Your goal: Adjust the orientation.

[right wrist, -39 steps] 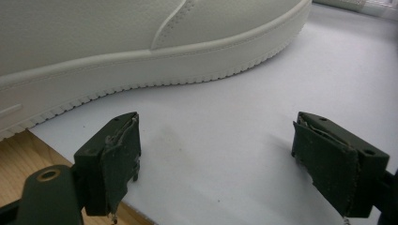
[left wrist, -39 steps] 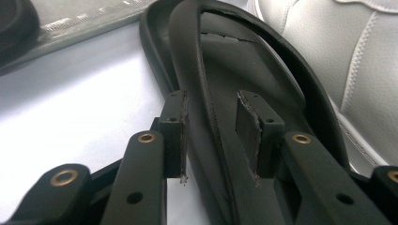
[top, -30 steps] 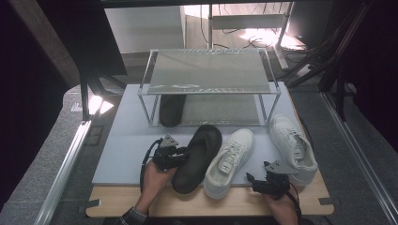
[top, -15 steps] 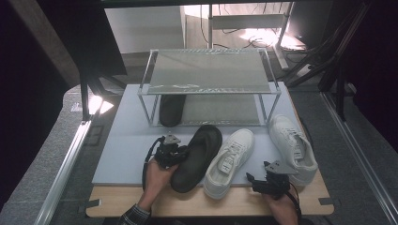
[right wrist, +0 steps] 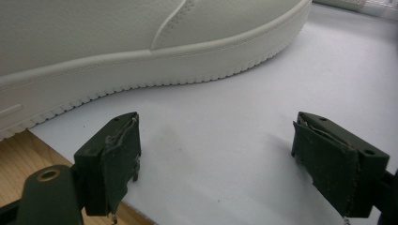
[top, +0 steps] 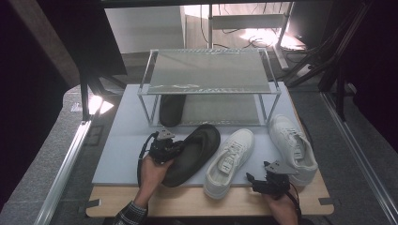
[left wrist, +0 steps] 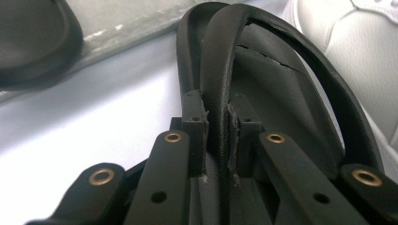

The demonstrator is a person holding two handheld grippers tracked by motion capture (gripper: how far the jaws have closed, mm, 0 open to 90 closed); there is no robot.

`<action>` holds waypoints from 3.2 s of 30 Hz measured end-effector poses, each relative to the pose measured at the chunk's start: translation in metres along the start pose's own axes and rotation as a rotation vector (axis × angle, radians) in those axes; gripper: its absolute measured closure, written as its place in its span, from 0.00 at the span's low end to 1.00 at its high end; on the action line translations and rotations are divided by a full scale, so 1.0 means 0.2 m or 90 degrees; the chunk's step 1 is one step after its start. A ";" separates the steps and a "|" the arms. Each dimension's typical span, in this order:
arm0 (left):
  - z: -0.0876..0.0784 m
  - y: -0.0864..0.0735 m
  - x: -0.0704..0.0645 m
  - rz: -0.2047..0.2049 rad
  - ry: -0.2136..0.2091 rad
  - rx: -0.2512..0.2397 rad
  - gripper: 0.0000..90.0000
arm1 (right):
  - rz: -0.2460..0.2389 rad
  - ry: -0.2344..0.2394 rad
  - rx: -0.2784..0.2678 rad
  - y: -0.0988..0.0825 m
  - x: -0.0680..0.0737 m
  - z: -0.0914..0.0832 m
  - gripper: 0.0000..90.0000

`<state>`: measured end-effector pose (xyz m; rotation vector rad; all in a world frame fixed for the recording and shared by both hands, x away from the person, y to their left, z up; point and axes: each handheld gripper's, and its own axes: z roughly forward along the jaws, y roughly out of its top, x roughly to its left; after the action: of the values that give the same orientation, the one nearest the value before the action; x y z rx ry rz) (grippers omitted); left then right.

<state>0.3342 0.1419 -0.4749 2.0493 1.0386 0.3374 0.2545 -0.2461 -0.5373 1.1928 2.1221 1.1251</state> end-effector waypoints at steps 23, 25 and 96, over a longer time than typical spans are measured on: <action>0.12 0.16 0.16 -0.059 0.056 -0.046 0.89 | 0.000 0.000 0.000 0.00 0.00 0.00 0.18; 0.14 0.17 0.18 -0.070 0.059 -0.052 0.89 | -0.001 0.000 -0.001 0.00 0.00 0.00 0.18; -0.06 -0.04 0.07 -0.008 -0.025 -0.071 1.00 | -0.002 0.003 0.001 0.00 0.00 0.00 0.17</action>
<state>0.3317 0.1614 -0.4735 1.9419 0.9870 0.3395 0.2547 -0.2463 -0.5372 1.1874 2.1282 1.1260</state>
